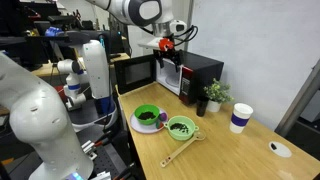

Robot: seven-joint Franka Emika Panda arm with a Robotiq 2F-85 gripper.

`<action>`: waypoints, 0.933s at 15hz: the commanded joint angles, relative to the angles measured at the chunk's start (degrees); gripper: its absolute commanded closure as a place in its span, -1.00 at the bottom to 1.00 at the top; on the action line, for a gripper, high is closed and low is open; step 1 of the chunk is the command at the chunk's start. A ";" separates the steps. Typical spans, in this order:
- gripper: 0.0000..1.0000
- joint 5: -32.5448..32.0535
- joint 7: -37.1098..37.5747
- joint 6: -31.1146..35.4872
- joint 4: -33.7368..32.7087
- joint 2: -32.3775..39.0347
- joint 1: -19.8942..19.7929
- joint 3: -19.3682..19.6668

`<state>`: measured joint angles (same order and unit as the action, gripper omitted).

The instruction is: Close the microwave door

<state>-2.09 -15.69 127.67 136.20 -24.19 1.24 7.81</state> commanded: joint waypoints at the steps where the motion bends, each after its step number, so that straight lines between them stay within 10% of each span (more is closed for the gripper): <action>1: -1.00 0.34 -0.24 -0.08 -0.07 0.05 -0.68 -0.62; 14: -1.00 0.43 0.05 -0.26 -0.39 0.40 -0.14 -1.41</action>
<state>-2.03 -15.67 127.66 136.19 -24.19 1.24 7.59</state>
